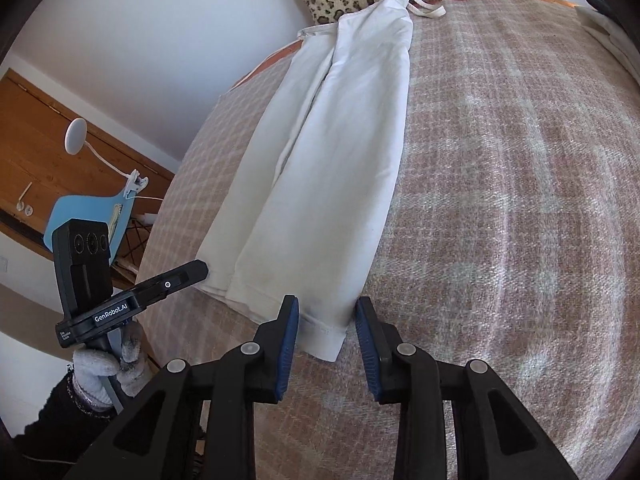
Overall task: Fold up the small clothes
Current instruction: 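Grip the camisole hem with the left gripper while the right gripper grips the hem too, then fold the hem up toward the straps with both grippers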
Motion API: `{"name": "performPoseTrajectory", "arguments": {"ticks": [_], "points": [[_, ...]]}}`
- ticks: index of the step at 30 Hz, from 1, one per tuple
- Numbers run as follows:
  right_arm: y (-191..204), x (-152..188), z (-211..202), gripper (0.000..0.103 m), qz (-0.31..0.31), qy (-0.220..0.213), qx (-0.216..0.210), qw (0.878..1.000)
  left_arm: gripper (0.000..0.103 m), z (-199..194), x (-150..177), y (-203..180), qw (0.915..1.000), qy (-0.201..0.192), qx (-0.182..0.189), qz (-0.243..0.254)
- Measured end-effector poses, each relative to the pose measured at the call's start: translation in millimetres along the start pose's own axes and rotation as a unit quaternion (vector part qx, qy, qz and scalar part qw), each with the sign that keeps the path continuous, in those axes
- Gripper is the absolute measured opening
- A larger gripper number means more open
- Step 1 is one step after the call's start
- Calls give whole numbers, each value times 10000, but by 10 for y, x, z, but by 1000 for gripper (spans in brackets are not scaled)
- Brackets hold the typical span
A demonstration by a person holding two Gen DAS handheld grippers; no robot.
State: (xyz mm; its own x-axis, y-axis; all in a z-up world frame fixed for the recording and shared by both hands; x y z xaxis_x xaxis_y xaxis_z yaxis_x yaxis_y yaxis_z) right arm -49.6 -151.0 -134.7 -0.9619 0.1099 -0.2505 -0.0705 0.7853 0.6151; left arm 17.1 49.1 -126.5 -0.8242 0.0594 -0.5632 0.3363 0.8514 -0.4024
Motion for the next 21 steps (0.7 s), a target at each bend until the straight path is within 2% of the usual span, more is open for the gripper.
{"name": "performPoseTrajectory", "arguments": {"ticks": [1,4,10,21], "points": [[8,17,13,16,-17,43,-39,10000,5,-18,-4,-6,9999,-59,-50,70],[41,44,19,4,-198,-12,177,9996,5,-102,1,44,9997,-183,-106,98],[29,70,10,3,-258,-9,198,9995,5,-5,97,108,10000,7,-27,-36],[-9,39,-39,3,-138,-59,73,9999,5,-91,40,67,9998,-114,-61,153]]}}
Point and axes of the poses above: each gripper's, at about its wrist camera, not at the fingertips, and z roughly the way its jaws point, y to its left, x to its underside, the point moved 2 cm from there along z, roughly the way its jaws point, and after that the axes turned 10 degrees about z, right-handed, at the moved point
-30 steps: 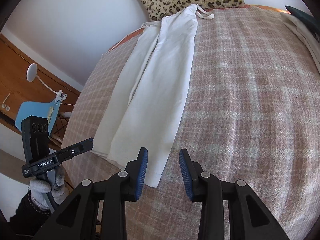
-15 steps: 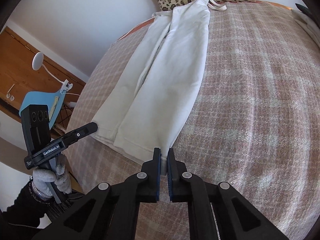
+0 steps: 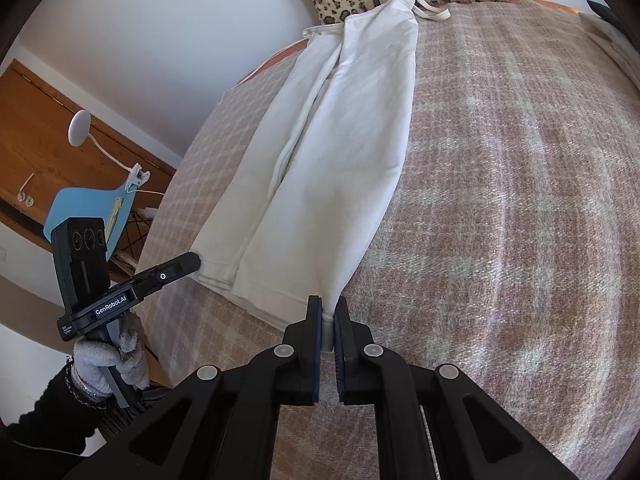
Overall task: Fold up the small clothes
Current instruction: 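Fold the hem up toward the straps with both grippers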
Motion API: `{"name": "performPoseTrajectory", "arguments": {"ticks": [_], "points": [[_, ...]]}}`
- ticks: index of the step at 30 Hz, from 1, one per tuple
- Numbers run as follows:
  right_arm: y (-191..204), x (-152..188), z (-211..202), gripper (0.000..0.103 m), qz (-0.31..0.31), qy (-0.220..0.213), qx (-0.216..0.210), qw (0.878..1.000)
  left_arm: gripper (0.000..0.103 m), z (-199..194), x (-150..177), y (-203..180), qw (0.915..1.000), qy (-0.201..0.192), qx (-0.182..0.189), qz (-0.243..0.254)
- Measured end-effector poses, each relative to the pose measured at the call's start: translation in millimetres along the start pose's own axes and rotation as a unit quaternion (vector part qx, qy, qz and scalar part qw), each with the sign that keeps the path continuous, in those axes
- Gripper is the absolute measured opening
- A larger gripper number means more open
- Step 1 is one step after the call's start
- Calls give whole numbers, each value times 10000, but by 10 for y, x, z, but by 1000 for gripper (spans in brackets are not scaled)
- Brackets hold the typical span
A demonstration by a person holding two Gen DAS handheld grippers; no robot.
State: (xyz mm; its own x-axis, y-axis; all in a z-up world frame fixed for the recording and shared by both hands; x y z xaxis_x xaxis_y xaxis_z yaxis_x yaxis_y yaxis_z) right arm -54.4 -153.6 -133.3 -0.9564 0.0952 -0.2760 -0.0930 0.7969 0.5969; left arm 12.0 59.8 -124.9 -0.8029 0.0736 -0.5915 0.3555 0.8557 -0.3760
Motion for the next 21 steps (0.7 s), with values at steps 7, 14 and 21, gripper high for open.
{"name": "performPoseTrajectory", "arguments": {"ticks": [7,14,21], "points": [[-34,16,55,10,76,132,-149,9998,5,-11,-8,-10,10000,-6,53,-75],[-138,-104,-82,5,427,77,-739,9963,5,-116,-171,-84,9992,-247,280,-113],[-239,-354,-291,5,787,-190,-1303,9882,5,-149,-423,-68,9973,-509,384,-364]]}}
Point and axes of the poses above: each gripper's, at about its wrist camera, not at the fingertips, and z roughly the way its jaws point, y to its left, x to its underside, the point moved 2 cm from there along z, roughly the way its jaws point, and after that the axes turned 10 degrees about z, right-handed, at the moved point
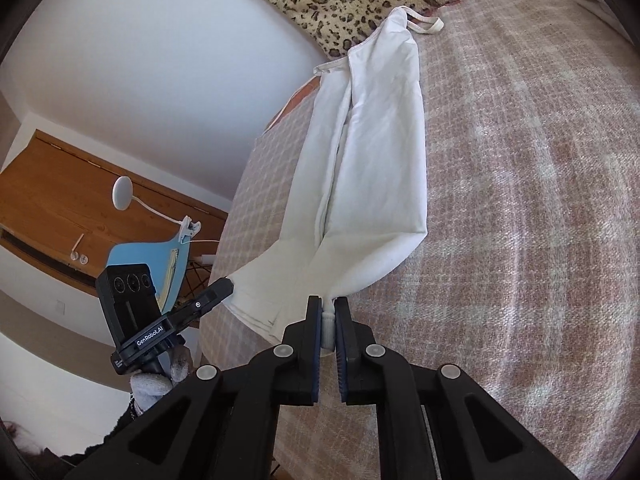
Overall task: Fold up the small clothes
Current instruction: 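Fold the hem up toward the straps with both grippers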
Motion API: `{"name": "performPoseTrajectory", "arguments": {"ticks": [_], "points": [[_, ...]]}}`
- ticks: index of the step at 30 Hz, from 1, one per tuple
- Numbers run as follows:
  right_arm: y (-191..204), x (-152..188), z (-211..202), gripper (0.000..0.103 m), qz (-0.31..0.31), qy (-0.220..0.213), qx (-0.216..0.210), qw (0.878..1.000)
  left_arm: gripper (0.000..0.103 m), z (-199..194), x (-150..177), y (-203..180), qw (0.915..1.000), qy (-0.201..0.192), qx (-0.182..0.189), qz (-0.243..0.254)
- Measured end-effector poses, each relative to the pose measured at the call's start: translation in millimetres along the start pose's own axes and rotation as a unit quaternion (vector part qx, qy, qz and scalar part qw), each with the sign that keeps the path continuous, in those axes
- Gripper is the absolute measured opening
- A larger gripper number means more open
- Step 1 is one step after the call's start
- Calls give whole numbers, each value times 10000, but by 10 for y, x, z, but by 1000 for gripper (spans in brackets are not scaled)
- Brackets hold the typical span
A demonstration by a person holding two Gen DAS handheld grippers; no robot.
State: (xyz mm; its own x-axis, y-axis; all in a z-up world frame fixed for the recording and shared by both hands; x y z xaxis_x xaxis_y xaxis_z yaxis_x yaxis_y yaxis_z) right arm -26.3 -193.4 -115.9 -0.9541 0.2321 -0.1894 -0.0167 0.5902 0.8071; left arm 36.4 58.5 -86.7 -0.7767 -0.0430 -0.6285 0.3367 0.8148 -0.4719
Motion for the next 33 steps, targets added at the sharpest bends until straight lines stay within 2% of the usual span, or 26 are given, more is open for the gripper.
{"name": "performPoseTrajectory", "arguments": {"ticks": [7,17,28,33], "points": [[68,-287,22,5,162,-261,29,9995,5,98,-322,31,9996,-253,-142,-39],[94,-660,167,5,502,-446,270,9974,4,402,-589,274,9987,-267,-278,-338],[-92,-974,444,4,781,-378,451,9952,5,612,-658,421,9972,-177,-594,-422],[-15,-1048,499,5,675,-385,530,9956,5,674,-678,499,9966,-130,-632,-516]]}}
Point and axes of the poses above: each gripper's, at about its wrist camera, not at the fingertips, and z roughly the way its jaws point, y to its left, x to its underside, the point moved 2 cm from there along z, roughly the way its jaws point, and after that the axes turned 10 degrees about z, right-handed, at the moved point
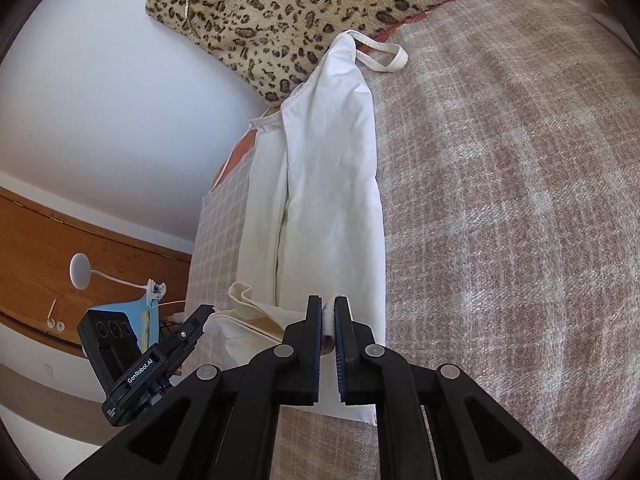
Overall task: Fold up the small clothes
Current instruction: 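Fold the hem up toward the straps with both grippers, then open both grippers to release the folded hem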
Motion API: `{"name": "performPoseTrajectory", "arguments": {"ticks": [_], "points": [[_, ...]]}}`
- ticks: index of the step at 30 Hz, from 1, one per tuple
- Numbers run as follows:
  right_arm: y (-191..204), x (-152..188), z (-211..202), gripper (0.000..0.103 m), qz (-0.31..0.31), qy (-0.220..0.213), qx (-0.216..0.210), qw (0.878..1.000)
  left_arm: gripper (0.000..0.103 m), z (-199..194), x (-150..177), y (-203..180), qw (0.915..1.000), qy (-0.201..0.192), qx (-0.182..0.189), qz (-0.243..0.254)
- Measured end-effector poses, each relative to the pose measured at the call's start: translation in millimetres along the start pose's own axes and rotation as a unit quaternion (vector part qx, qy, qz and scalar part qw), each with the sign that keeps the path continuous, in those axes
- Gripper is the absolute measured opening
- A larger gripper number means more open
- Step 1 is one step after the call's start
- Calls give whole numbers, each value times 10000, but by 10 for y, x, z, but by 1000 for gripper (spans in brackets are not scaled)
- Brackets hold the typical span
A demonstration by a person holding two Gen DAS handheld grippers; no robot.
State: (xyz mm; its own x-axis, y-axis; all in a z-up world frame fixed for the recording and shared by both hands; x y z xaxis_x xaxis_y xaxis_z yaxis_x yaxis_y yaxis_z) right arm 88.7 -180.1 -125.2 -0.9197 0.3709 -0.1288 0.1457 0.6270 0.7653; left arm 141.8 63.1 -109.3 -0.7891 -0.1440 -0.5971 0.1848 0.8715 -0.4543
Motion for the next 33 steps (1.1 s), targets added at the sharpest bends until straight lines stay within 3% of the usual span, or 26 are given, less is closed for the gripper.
{"name": "performPoseTrajectory", "arguments": {"ticks": [3,5,7,9,13,16,21,25,33], "points": [[12,-26,15,7,-26,-12,43,10000,5,4,-21,22,10000,-40,-5,-71],[-6,-45,17,10,30,-26,64,10000,10,-27,-58,25,9999,-78,-118,-86],[-31,-78,4,28,67,-52,64,9999,18,-113,-107,48,9995,-213,-185,-122],[-59,-99,-76,32,43,-159,0,9999,21,-220,-137,72,9992,-347,-164,-130],[36,-53,-194,32,-466,-268,25,9986,21,-340,-102,31,9985,-392,-204,314],[163,58,-193,32,-1036,-277,207,9940,21,-275,-6,7,9981,-152,-115,579],[141,88,-220,32,-1202,-348,232,9919,21,-127,106,10,9970,159,-134,747],[41,50,-351,32,-1038,-339,-114,9940,21,-65,89,-9,9960,185,-172,855],[205,173,-13,32,-1915,-42,464,9804,21,114,121,-171,9905,363,-335,1284]]}}
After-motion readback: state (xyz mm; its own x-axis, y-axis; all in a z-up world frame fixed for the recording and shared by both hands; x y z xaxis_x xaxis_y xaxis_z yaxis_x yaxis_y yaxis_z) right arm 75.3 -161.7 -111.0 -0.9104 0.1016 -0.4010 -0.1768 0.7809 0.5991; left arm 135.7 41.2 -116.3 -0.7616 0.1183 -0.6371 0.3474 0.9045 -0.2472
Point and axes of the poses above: each gripper's, at about its wrist camera, not at the fingertips, and z roughly the way its jaws point, y to its left, x to its underside, the point moved 2 cm from there along z, roughly the way its jaws point, and after that the axes turned 10 degrees about z, right-handed, at the moved point
